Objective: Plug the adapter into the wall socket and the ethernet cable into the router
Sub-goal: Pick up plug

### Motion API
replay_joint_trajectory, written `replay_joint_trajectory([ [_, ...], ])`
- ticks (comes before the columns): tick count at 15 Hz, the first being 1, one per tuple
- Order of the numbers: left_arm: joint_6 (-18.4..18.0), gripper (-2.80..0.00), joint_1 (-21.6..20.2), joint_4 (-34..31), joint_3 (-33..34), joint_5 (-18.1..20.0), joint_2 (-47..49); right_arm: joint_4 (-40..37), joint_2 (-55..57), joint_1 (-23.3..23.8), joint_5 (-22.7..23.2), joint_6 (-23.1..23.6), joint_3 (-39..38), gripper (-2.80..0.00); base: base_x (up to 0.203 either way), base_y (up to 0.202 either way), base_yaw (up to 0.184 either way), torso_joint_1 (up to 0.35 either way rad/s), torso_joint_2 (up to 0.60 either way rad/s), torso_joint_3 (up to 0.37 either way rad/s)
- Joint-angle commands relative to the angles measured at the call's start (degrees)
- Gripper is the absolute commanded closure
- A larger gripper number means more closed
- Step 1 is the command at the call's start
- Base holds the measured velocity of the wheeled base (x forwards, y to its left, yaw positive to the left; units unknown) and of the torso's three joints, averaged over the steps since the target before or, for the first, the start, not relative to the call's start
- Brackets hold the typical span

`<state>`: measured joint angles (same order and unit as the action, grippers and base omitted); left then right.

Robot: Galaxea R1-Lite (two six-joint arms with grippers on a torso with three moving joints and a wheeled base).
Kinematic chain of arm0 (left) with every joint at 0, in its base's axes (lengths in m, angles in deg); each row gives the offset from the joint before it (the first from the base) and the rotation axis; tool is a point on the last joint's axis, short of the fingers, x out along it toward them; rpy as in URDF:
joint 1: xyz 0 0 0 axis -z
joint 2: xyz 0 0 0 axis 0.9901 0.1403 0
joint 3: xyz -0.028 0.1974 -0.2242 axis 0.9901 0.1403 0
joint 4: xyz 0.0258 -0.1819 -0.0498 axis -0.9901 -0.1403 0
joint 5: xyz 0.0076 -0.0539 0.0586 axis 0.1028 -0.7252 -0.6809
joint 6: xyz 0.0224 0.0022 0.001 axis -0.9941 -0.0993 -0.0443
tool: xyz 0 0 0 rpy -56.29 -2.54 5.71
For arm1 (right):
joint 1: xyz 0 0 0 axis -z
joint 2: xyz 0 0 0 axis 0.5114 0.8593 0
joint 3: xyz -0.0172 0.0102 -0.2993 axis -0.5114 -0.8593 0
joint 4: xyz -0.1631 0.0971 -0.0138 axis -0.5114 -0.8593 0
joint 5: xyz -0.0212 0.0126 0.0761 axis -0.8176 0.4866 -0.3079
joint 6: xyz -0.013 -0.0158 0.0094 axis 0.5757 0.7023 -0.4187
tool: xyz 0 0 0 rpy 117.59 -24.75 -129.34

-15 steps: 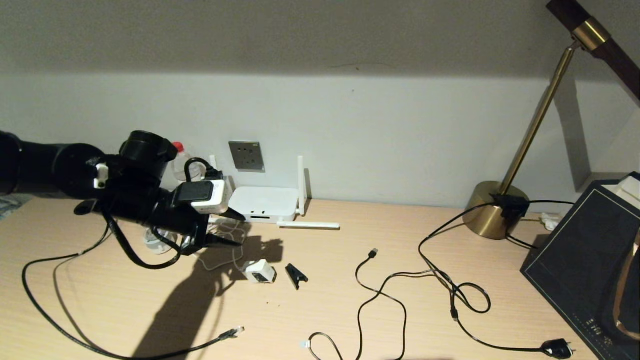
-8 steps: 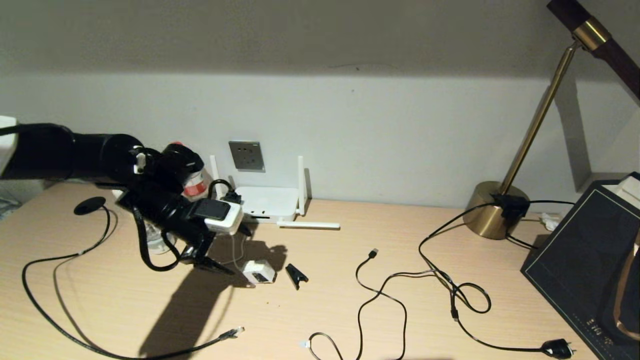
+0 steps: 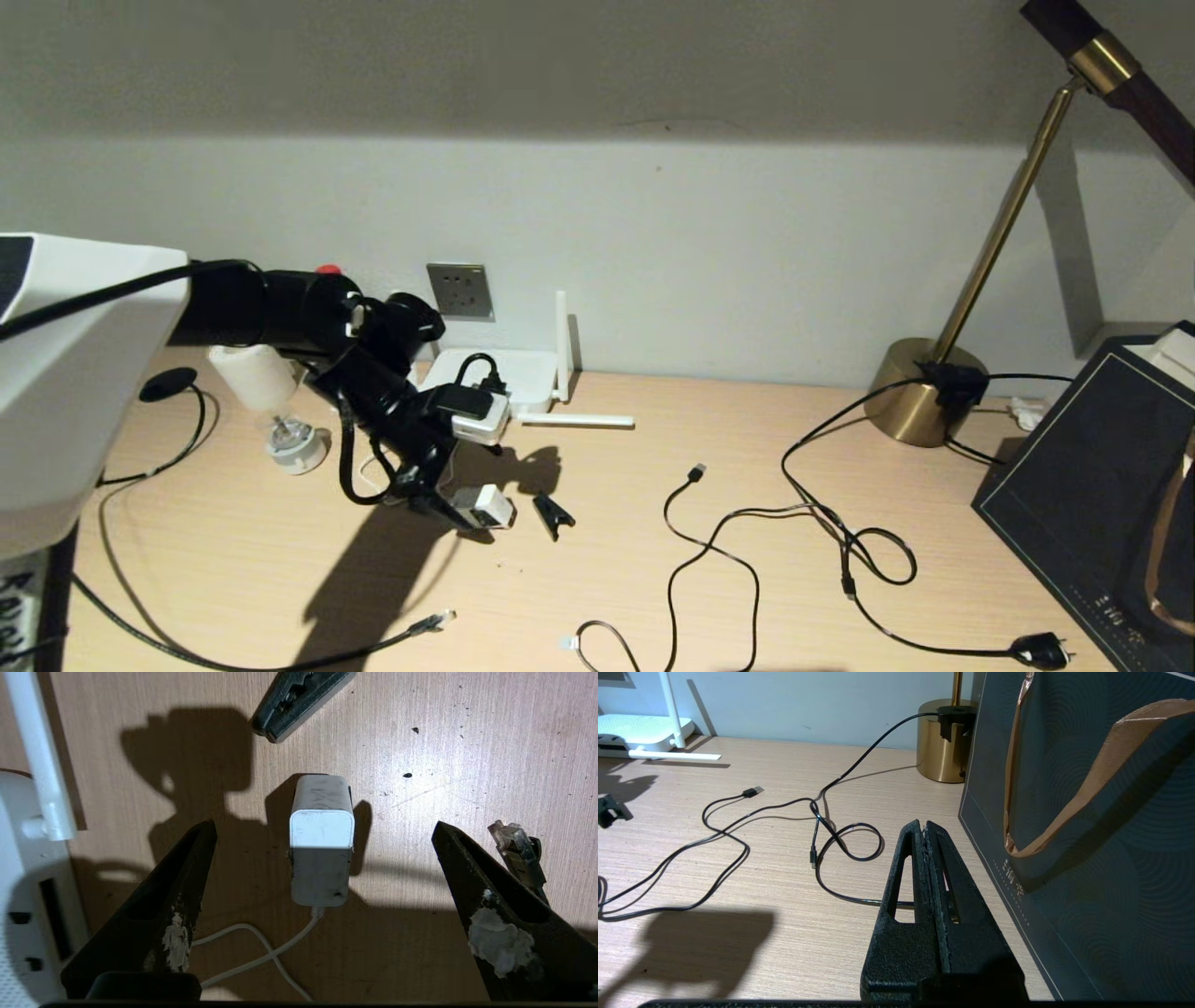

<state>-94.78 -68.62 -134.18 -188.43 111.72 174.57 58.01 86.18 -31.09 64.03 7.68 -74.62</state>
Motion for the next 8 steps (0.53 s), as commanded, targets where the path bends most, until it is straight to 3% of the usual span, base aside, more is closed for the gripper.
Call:
replay_joint_trajectory([
  [1, 0.9, -2.80, 0.1, -0.5, -0.7, 0.0, 2.0, 0.0, 0.1, 0.0, 0.0, 0.0, -2.0, 0.00, 0.000, 0.000, 0.000, 0.000, 0.00, 0.000],
  [4, 3.9, -2.80, 0.9, -0.5, -0.7, 0.0, 2.9, 0.0, 0.1, 0.0, 0.0, 0.0, -2.0, 0.00, 0.000, 0.000, 0.000, 0.000, 0.00, 0.000],
  [8, 4.3, -2.80, 1.2, -0.4, -0.7, 0.0, 3.6, 0.0, 0.1, 0.0, 0.0, 0.0, -2.0, 0.00, 0.000, 0.000, 0.000, 0.000, 0.00, 0.000],
])
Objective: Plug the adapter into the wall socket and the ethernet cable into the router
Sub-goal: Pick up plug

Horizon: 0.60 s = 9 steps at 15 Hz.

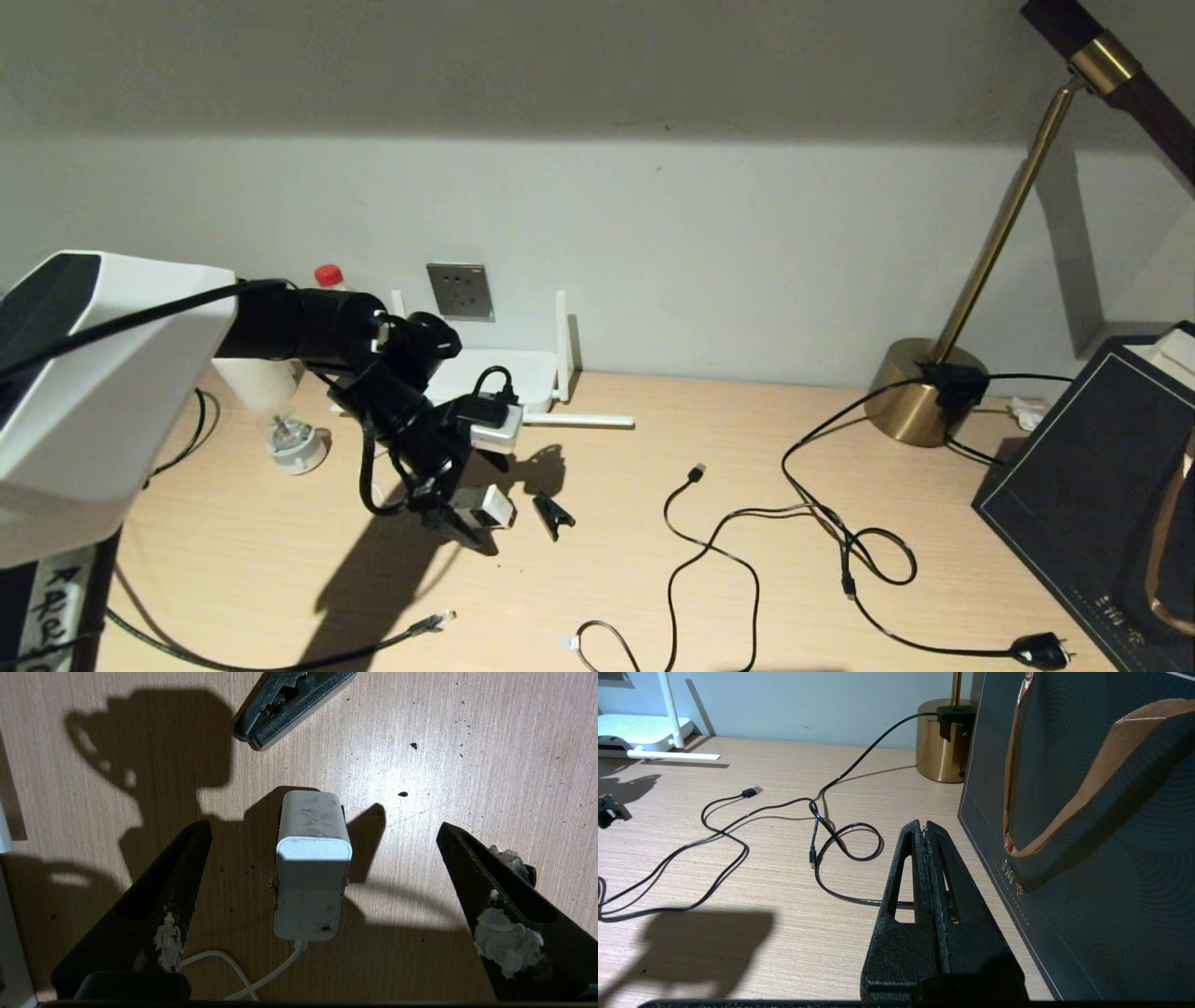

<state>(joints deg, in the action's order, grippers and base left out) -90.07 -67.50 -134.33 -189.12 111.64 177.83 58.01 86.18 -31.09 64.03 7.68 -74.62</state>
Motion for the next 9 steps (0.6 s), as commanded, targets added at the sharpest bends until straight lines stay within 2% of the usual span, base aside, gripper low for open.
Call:
replay_joint_trajectory([
  [1, -0.4, -2.80, 0.0, -0.3, 0.0, 0.1, 0.4, 0.0, 0.1, 0.0, 0.0, 0.0, -2.0, 0.00, 0.000, 0.000, 0.000, 0.000, 0.00, 0.000],
  [9, -0.4, -2.80, -1.2, 0.1, -0.1, -0.1, 1.5, 0.0, 0.1, 0.0, 0.0, 0.0, -2.0, 0.00, 0.000, 0.000, 0.000, 0.000, 0.00, 0.000],
])
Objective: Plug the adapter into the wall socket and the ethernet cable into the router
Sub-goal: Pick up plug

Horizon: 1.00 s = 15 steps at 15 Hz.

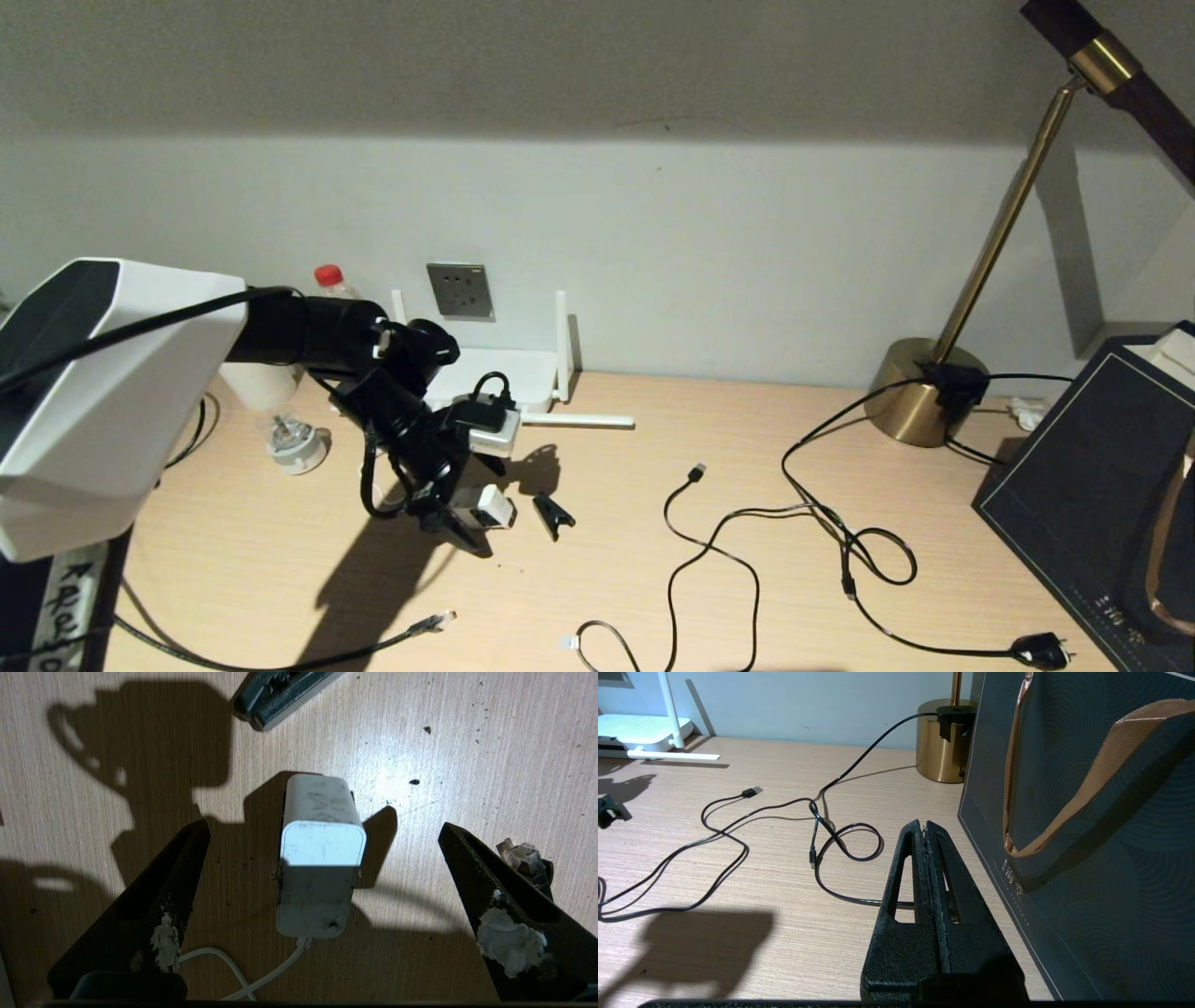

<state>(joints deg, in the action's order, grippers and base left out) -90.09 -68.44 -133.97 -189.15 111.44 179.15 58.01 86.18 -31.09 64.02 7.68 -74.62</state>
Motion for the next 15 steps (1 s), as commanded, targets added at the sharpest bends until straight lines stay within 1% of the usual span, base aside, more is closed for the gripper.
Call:
replay_joint_trajectory([
  [1, -0.4, -2.80, -0.6, -0.3, -0.2, 0.1, 0.3, 0.0, 0.1, 0.0, 0.0, 0.0, -2.0, 0.00, 0.000, 0.000, 0.000, 0.000, 0.00, 0.000],
  [5, 0.3, -2.80, -0.7, -0.3, -0.8, 0.2, 0.9, 0.0, 0.1, 0.0, 0.0, 0.0, -2.0, 0.00, 0.000, 0.000, 0.000, 0.000, 0.00, 0.000],
  [13, 0.4, -2.80, -0.5, -0.3, -1.3, 0.3, 2.2, 0.0, 0.1, 0.0, 0.0, 0.0, -2.0, 0.00, 0.000, 0.000, 0.000, 0.000, 0.00, 0.000],
  [14, 0.4, 0.00, -0.5, -0.3, -1.4, 0.3, 2.3, 0.0, 0.1, 0.0, 0.0, 0.0, -2.0, 0.00, 0.000, 0.000, 0.000, 0.000, 0.00, 0.000],
  [15, 0.4, 0.00, -0.4, -0.2, -1.5, 0.3, 2.5, 0.0, 0.1, 0.0, 0.0, 0.0, -2.0, 0.00, 0.000, 0.000, 0.000, 0.000, 0.00, 0.000],
])
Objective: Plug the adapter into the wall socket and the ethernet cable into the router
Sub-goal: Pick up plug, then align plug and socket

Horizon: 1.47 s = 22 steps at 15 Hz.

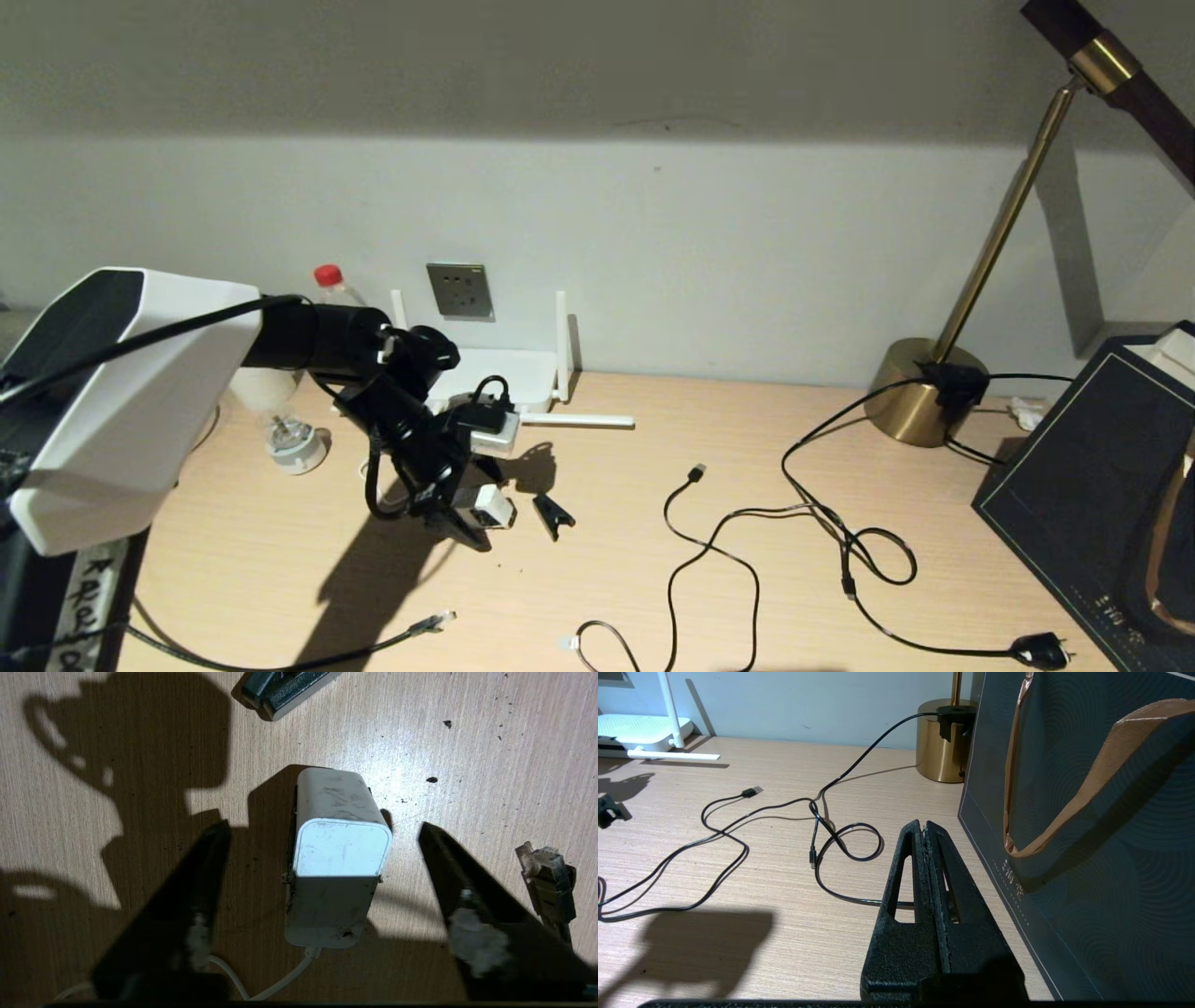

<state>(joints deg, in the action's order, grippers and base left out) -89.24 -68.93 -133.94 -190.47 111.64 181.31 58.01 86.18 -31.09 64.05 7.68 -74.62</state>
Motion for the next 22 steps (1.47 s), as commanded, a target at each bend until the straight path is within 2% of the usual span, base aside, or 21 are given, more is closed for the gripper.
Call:
replay_joint_trajectory([
  [1, -0.4, 0.00, 0.0, -0.3, -0.4, 0.1, 0.5, 0.0, 0.1, 0.0, 0.0, 0.0, -2.0, 0.00, 0.000, 0.000, 0.000, 0.000, 0.00, 0.000],
  [10, -0.4, 0.00, 0.1, -0.6, -0.2, 0.3, -0.3, 0.0, 0.1, 0.0, 0.0, 0.0, -2.0, 0.00, 0.000, 0.000, 0.000, 0.000, 0.00, 0.000],
  [13, 0.2, 0.00, 0.2, -0.9, 1.9, 3.0, -4.6, 0.0, 0.1, 0.0, 0.0, 0.0, -2.0, 0.00, 0.000, 0.000, 0.000, 0.000, 0.00, 0.000],
  [15, 3.4, 0.00, 0.3, -0.6, 5.9, 6.6, -10.2, 0.0, 0.1, 0.0, 0.0, 0.0, -2.0, 0.00, 0.000, 0.000, 0.000, 0.000, 0.00, 0.000],
  [17, 5.1, 0.00, -0.8, -0.3, 8.7, 9.9, -17.1, 0.0, 0.1, 0.0, 0.0, 0.0, -2.0, 0.00, 0.000, 0.000, 0.000, 0.000, 0.00, 0.000],
  [20, 6.5, 0.00, -6.1, 0.0, 11.6, 11.2, -28.3, 0.0, 0.1, 0.0, 0.0, 0.0, -2.0, 0.00, 0.000, 0.000, 0.000, 0.000, 0.00, 0.000],
  [21, 9.1, 0.00, -7.8, 0.6, 12.5, 11.4, -32.2, 0.0, 0.1, 0.0, 0.0, 0.0, -2.0, 0.00, 0.000, 0.000, 0.000, 0.000, 0.00, 0.000],
  [22, 14.7, 0.00, -8.8, 1.1, 13.3, 11.9, -35.5, 0.0, 0.1, 0.0, 0.0, 0.0, -2.0, 0.00, 0.000, 0.000, 0.000, 0.000, 0.00, 0.000],
])
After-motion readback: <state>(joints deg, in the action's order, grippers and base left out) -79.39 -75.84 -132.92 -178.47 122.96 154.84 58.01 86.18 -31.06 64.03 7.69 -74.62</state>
